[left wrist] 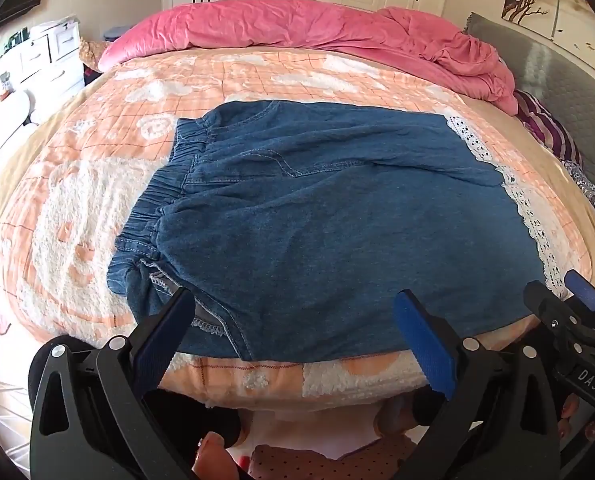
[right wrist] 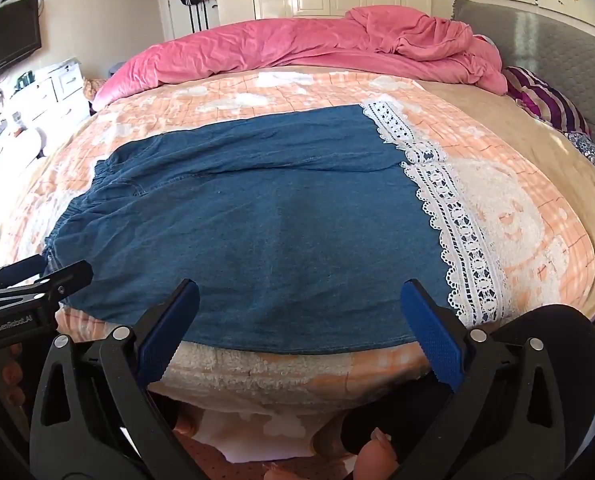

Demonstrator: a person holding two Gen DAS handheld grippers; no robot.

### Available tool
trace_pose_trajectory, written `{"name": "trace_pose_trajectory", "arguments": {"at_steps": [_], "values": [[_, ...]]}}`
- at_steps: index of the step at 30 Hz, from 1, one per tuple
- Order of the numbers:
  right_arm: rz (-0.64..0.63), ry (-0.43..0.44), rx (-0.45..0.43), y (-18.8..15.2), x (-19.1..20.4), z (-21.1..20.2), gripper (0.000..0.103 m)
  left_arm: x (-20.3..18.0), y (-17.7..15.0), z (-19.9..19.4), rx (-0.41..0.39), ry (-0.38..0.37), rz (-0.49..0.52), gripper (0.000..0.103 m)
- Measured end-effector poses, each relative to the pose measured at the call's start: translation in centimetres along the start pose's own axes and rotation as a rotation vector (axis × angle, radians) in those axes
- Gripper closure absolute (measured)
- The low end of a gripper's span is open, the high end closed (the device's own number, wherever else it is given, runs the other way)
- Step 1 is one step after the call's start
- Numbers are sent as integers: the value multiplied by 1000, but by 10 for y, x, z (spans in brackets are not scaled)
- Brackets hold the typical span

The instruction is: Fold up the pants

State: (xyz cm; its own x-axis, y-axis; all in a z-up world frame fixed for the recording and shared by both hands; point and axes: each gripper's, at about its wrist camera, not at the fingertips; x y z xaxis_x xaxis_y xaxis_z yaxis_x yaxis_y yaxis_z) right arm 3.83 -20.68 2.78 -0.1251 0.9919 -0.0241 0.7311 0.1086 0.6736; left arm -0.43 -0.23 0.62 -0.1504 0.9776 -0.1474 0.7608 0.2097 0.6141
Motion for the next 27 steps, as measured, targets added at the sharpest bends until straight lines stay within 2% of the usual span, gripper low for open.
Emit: {"name": "trace_pose_trajectory", "arguments": {"at_steps": [27], "values": [[-16, -10, -14, -1, 2, -1, 8, 0, 0, 1, -3, 3, 10, 4]]}}
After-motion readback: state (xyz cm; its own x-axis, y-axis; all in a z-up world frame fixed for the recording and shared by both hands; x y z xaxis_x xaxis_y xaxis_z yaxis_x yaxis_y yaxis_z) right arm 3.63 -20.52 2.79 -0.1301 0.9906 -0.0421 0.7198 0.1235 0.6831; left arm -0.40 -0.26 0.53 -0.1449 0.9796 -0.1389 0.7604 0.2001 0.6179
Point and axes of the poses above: each gripper's, at about its wrist camera, not at the fingertips, and z roughly the way its jaws point, x to its left, y to its top, and after that the axes turned 6 degrees about -z, right-handed
